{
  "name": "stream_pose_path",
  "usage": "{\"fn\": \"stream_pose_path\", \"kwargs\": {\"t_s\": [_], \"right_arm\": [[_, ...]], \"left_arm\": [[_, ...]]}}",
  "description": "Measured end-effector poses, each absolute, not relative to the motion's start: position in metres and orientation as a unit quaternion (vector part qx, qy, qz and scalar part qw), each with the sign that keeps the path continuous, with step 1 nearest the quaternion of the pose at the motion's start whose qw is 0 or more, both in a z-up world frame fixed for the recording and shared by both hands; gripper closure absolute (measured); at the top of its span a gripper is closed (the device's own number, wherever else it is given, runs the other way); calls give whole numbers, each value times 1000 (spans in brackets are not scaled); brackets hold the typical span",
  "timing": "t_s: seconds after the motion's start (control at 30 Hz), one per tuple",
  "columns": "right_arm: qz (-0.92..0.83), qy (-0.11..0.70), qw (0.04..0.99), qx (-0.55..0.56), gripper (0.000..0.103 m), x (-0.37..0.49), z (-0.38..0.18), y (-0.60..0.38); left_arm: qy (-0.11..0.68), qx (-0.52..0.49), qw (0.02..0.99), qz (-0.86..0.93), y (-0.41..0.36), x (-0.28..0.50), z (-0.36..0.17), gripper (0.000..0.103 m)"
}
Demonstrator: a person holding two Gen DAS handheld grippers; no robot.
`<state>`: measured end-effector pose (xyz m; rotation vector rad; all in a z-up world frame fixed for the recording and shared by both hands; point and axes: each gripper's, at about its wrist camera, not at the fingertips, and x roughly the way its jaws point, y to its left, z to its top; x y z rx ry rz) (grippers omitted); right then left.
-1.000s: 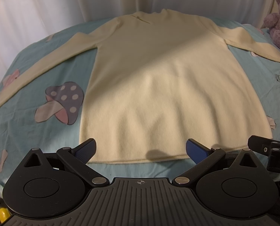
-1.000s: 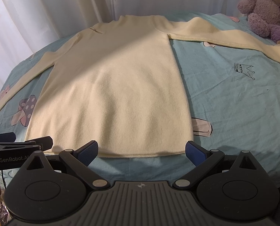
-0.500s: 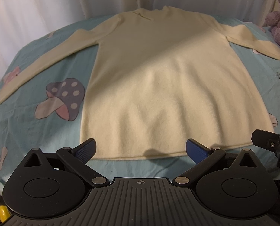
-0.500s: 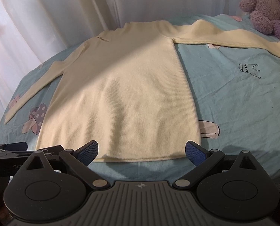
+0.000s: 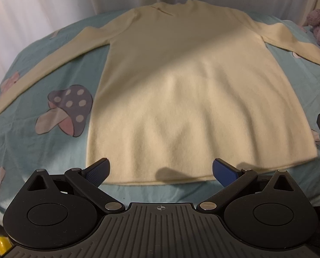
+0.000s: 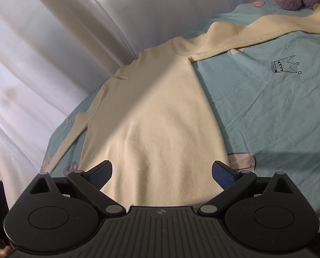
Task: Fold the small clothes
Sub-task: 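Reach the right tool to the sweater sleeve cuff and grasp it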
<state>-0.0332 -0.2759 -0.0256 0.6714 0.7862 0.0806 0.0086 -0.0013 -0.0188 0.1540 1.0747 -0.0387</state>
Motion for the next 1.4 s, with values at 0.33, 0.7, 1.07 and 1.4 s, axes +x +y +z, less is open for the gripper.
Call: {"fn": "stream_pose_path", "kwargs": {"t_s": [0.33,0.7,1.07,1.4], "right_arm": [[-173,203,880,393,60,16,-38,-458],[-257,176,774,551,70,63,-119,-588],[-291,131,782,536,81,73,-125,-605],[-283,203,874,338,96,121,-56,-522]], "left_arm": [[487,57,871,40,3,66,-28,0],[516,28,853,80,-13,127,-59,0],[497,-28,864,78,3,126,-70,0],[477,-8,878,34,9,126,-74,0]]}}
